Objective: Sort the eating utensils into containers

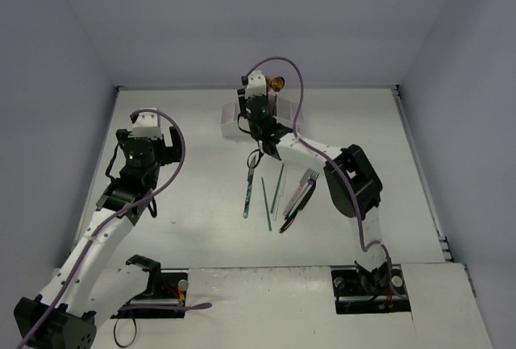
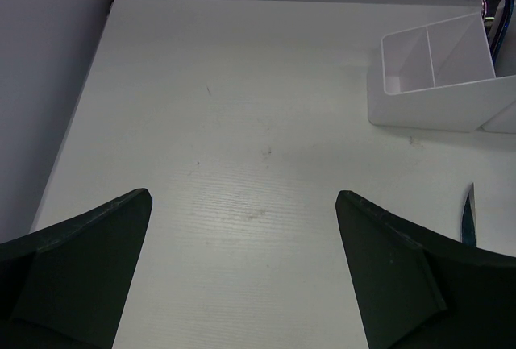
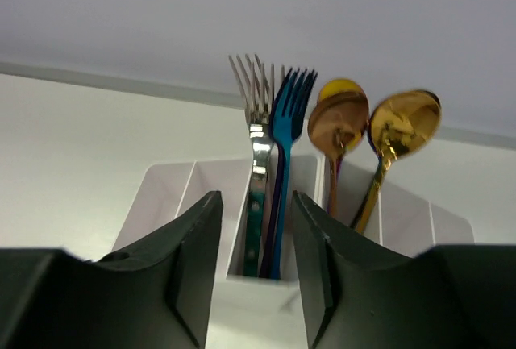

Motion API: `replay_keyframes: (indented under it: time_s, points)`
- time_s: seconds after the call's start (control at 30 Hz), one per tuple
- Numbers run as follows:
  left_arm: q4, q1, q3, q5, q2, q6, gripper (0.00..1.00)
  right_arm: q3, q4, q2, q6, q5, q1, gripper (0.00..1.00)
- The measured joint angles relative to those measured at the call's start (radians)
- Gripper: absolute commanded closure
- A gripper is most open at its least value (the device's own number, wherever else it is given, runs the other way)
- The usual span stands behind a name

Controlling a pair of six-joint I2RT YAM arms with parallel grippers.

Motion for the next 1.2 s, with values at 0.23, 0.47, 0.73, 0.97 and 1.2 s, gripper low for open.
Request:
replay_keyframes:
  time_s: [0.23, 0.47, 0.73, 0.97, 1.2]
  points:
    - [0.000, 0.000, 0.000, 0.002, -0.009, 0.000, 0.03, -0.137, -0.263, -0.299, 0.173, 0.116, 0.018, 0.56]
    - [-0.003, 0.000, 0.000, 0.003, -0.014, 0.000, 0.03, -0.293, -0.598, -0.552, 0.453, 0.123, -0.034, 0.57]
    - [-0.011, 0.000, 0.000, 0.008, -0.014, -0.001, 0.03, -0.582, -0.823, -0.625, 0.692, -0.050, -0.115, 0.70]
    - [-0.016, 0.000, 0.000, 0.020, -0.013, 0.000, 0.03, -0.687, -0.845, -0.625, 0.814, -0.142, -0.118, 0.82]
    - [-0.021, -0.001, 0.000, 0.022, -0.013, -0.001, 0.03, -0.736, -0.852, -0.623, 0.882, -0.160, -0.119, 0.87]
